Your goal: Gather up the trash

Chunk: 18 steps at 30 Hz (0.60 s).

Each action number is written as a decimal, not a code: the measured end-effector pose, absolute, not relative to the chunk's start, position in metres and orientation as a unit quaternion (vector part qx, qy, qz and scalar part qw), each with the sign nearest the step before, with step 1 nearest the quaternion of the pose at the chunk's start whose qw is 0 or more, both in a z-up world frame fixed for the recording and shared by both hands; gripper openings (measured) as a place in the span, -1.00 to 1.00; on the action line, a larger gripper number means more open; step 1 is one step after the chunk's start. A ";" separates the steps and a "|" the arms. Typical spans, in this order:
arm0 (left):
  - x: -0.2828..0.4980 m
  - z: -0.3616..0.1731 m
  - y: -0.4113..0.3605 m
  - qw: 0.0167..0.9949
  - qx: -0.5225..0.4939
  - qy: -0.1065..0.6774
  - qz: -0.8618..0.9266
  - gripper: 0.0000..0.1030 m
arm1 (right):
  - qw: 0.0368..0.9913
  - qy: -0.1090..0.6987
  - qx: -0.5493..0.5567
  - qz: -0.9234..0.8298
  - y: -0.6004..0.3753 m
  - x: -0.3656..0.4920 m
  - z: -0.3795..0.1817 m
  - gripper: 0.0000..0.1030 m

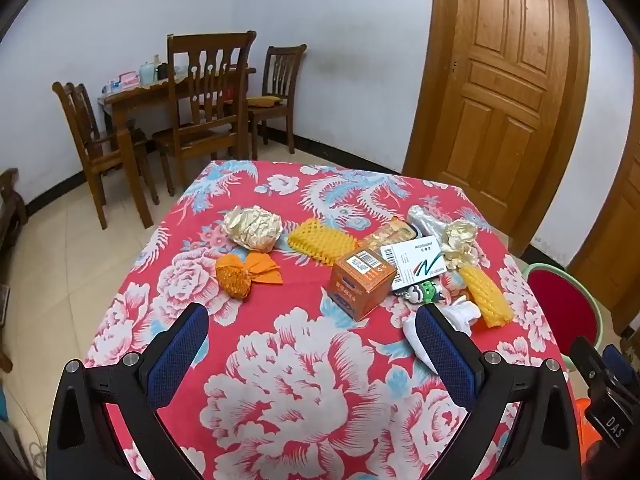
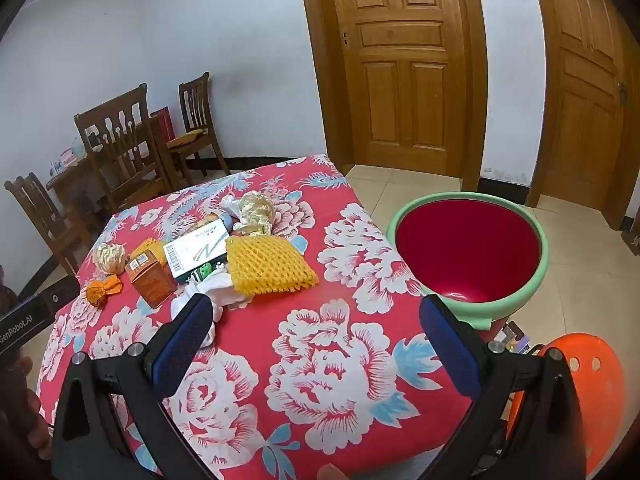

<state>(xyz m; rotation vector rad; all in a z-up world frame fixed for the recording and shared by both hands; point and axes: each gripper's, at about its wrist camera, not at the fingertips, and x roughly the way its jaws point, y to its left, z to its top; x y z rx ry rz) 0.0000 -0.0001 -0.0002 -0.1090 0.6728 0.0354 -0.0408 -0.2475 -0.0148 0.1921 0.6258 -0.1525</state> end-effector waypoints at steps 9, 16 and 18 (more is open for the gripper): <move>-0.001 0.001 0.000 0.943 -0.052 0.329 0.015 0.99 | 0.945 0.305 0.093 -0.076 -0.246 -0.041 -0.014 0.97; -0.003 0.005 -0.003 0.943 -0.048 0.329 0.018 0.99 | 0.945 0.306 0.093 -0.074 -0.248 -0.042 -0.014 0.97; -0.004 0.006 -0.004 0.943 -0.048 0.329 0.018 0.99 | 0.944 0.306 0.094 -0.074 -0.248 -0.042 -0.015 0.97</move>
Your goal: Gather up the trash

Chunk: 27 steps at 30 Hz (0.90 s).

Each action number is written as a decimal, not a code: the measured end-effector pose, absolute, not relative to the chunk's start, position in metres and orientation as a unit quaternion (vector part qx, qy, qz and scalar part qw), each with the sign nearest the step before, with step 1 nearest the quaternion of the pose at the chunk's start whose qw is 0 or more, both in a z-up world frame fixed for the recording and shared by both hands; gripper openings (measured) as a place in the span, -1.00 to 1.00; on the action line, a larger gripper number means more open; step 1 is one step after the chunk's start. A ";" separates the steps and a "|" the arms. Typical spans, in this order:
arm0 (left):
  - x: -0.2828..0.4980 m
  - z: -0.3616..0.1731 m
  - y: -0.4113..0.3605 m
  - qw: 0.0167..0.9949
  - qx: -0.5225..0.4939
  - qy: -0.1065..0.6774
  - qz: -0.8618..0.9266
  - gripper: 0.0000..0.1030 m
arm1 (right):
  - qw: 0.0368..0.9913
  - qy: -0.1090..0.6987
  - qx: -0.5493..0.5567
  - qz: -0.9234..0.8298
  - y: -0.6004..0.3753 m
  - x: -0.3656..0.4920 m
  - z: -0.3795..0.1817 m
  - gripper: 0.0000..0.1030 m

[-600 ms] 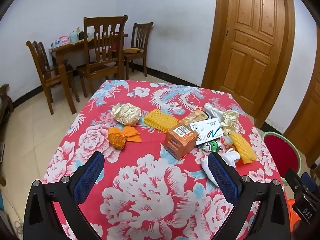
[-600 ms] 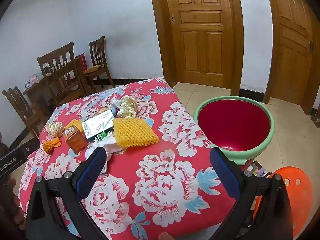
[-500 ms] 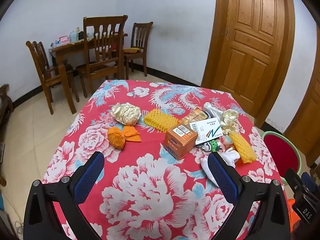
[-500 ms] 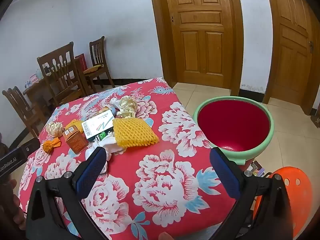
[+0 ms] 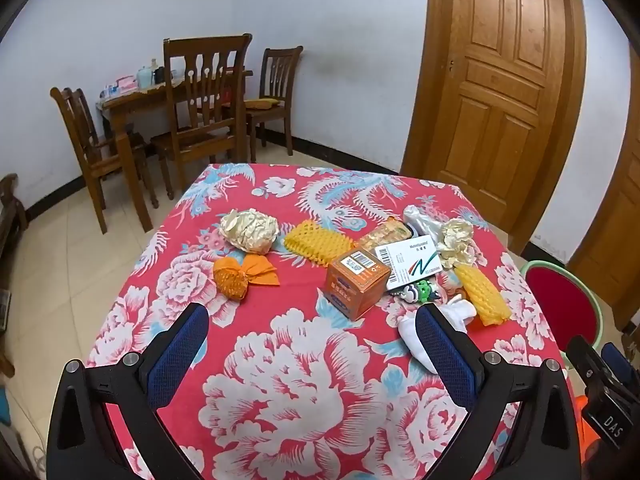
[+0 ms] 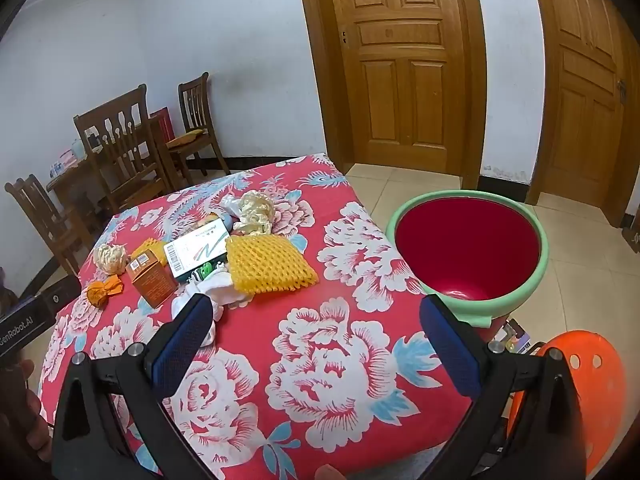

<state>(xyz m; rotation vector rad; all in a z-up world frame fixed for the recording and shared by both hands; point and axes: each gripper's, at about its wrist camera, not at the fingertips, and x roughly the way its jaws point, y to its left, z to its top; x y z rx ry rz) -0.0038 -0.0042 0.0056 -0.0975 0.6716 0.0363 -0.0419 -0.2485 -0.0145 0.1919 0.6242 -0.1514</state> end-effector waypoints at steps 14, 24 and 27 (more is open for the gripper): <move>-0.003 0.005 -0.004 0.943 -0.045 0.331 0.017 0.99 | 0.944 0.307 0.095 -0.074 -0.248 -0.042 -0.015 0.97; -0.003 0.005 -0.005 0.942 -0.046 0.331 0.017 0.99 | 0.944 0.307 0.096 -0.074 -0.248 -0.042 -0.015 0.97; -0.003 0.005 -0.005 0.942 -0.046 0.331 0.017 0.99 | 0.944 0.308 0.096 -0.074 -0.248 -0.042 -0.015 0.97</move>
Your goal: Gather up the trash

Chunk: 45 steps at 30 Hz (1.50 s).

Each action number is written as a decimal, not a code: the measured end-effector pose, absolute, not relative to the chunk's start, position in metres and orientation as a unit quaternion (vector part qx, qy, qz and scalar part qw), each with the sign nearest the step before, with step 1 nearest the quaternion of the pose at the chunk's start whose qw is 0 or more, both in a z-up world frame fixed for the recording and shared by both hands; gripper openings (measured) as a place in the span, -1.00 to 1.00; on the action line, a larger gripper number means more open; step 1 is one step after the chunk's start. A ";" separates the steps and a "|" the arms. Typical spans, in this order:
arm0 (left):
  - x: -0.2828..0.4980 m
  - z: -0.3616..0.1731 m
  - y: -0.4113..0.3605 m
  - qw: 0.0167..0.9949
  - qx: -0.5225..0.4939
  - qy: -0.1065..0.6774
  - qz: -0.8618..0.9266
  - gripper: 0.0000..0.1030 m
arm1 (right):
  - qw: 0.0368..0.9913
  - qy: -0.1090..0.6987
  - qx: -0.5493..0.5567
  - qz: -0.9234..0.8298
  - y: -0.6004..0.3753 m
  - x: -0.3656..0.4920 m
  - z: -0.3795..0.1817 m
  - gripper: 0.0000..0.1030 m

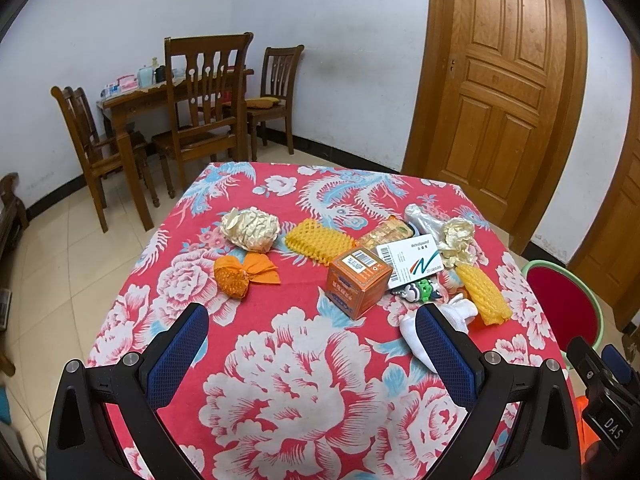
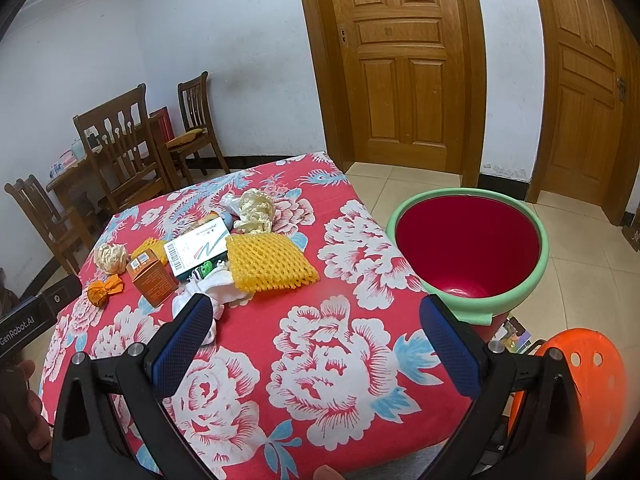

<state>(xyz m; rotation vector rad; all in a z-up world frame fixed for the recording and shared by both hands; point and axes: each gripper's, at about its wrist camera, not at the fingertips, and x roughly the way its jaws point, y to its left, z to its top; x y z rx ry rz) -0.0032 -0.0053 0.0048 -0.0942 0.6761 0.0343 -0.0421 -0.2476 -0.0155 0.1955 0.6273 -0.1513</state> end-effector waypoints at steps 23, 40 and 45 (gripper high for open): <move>-0.003 0.004 -0.005 0.942 -0.046 0.332 0.017 0.99 | 0.943 0.309 0.097 -0.074 -0.247 -0.042 -0.016 0.97; 0.001 -0.007 -0.001 0.939 -0.048 0.340 0.018 0.99 | 0.943 0.311 0.096 -0.074 -0.247 -0.034 -0.014 0.97; 0.008 -0.010 0.001 0.937 -0.048 0.346 0.022 0.99 | 0.941 0.316 0.096 -0.072 -0.248 -0.033 -0.018 0.97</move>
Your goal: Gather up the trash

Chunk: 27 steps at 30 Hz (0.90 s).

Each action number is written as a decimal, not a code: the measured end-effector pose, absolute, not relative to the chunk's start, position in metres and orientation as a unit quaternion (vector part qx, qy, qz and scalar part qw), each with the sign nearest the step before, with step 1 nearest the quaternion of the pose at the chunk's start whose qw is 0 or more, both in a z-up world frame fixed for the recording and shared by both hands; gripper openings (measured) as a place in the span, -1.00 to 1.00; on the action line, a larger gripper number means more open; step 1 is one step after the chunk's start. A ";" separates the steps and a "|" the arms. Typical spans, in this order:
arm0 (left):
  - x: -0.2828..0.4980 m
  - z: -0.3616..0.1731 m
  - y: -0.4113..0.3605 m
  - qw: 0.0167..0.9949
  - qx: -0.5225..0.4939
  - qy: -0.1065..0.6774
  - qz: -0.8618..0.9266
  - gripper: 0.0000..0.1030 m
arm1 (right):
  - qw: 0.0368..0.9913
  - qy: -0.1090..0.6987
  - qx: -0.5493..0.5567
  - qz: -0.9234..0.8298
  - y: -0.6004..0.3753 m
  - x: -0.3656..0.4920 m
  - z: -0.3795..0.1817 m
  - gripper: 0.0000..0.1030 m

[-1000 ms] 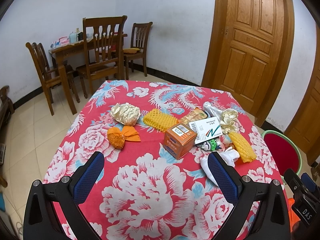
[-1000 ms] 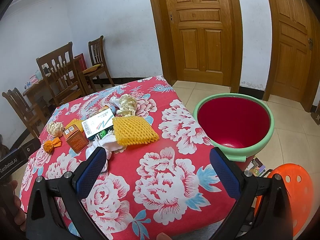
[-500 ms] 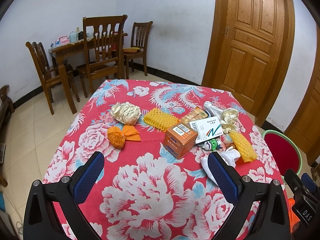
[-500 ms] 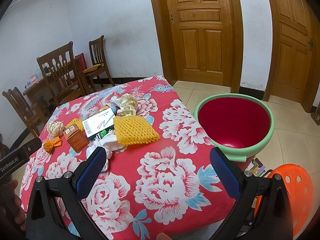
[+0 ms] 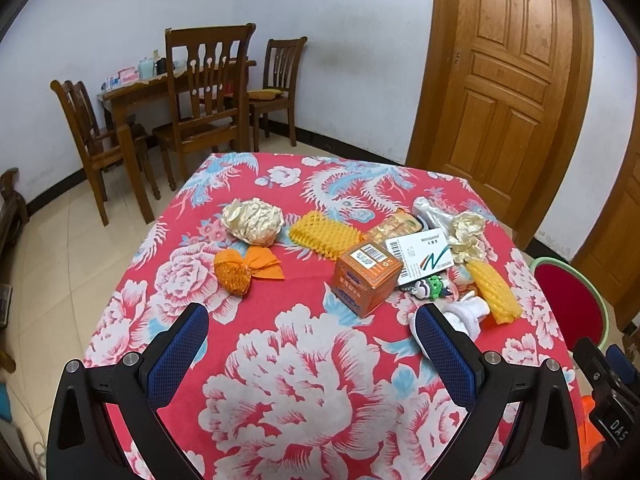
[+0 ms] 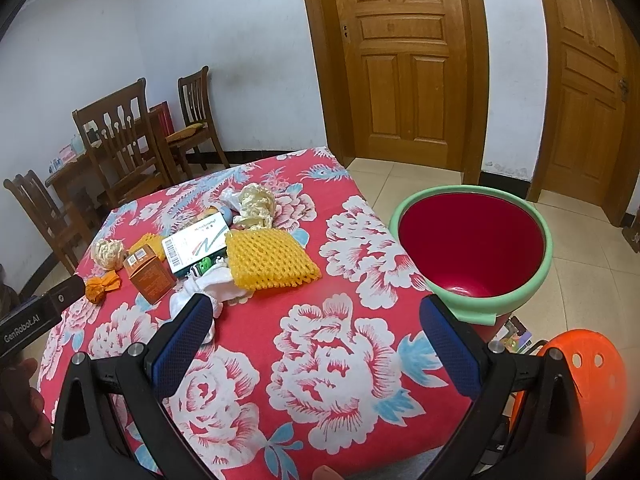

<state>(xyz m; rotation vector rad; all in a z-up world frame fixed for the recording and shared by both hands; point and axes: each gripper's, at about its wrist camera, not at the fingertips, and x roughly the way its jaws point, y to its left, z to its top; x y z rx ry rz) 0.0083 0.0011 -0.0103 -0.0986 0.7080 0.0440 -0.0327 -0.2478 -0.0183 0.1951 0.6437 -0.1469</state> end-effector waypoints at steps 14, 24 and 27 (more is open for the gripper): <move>0.039 -0.023 0.003 0.928 -0.041 0.368 0.031 0.99 | 0.936 0.334 0.094 -0.067 -0.253 0.005 -0.021 0.97; 0.069 -0.039 -0.016 0.920 -0.018 0.391 0.016 0.99 | 0.925 0.366 0.085 -0.052 -0.256 0.045 -0.034 0.97; 0.079 -0.046 -0.022 0.916 -0.009 0.400 0.012 0.99 | 0.920 0.378 0.088 -0.049 -0.257 0.055 -0.041 0.97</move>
